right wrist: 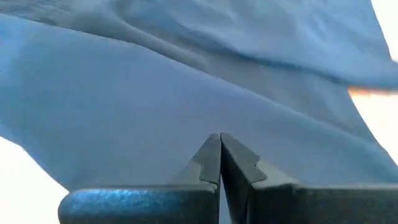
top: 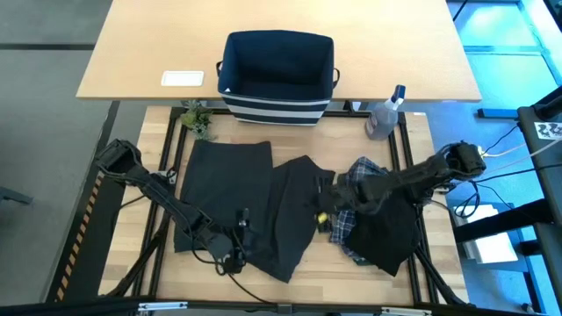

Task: Fold Laundry from Bin
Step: Fold the black shorts

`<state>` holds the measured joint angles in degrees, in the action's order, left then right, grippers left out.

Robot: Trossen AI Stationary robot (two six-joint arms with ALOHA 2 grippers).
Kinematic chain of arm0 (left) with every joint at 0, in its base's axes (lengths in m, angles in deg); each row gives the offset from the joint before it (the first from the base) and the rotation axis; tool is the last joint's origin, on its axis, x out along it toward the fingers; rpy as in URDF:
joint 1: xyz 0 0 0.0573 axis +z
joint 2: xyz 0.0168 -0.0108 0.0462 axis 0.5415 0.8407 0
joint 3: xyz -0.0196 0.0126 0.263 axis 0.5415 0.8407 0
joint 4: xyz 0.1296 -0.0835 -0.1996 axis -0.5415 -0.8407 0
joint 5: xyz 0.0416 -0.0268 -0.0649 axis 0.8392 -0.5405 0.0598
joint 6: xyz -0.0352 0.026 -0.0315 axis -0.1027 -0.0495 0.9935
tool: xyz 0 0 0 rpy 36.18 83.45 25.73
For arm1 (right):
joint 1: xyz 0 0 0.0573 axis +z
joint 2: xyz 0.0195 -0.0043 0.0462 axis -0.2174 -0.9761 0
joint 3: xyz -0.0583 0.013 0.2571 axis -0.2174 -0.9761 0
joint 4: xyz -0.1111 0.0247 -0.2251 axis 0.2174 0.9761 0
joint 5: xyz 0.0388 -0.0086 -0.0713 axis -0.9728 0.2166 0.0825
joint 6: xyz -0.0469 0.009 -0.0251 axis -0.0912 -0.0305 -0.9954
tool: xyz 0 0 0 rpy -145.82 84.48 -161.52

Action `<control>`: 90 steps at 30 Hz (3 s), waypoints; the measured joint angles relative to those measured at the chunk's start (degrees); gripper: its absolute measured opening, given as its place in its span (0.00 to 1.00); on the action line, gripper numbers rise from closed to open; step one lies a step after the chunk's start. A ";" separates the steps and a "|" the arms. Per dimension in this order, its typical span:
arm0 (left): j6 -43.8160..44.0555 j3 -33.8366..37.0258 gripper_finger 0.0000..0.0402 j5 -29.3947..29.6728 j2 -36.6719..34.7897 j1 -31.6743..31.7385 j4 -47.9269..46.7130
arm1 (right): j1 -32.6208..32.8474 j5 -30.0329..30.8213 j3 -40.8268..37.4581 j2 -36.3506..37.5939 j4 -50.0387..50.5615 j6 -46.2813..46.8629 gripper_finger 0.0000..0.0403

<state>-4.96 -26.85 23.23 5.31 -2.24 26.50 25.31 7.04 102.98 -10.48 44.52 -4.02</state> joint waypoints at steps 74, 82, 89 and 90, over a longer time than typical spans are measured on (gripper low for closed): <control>-4.95 -0.24 0.58 10.93 3.50 -3.81 23.50 | 24.69 21.25 14.88 -30.17 -25.26 -30.93 0.03; -10.03 -2.36 0.58 12.77 3.50 -5.76 21.43 | 20.48 20.53 14.88 -28.30 -25.11 -24.48 0.01; -5.00 -2.36 0.58 13.48 5.20 -7.65 19.24 | 15.29 16.81 14.93 -25.84 -25.18 -19.67 0.01; -3.37 -2.36 0.58 13.60 5.80 -7.62 18.94 | 14.56 16.08 14.97 -25.66 -25.16 -18.96 0.01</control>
<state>-8.33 -29.21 36.82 11.11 -9.87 45.44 39.87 23.13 117.95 -36.14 19.36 -22.98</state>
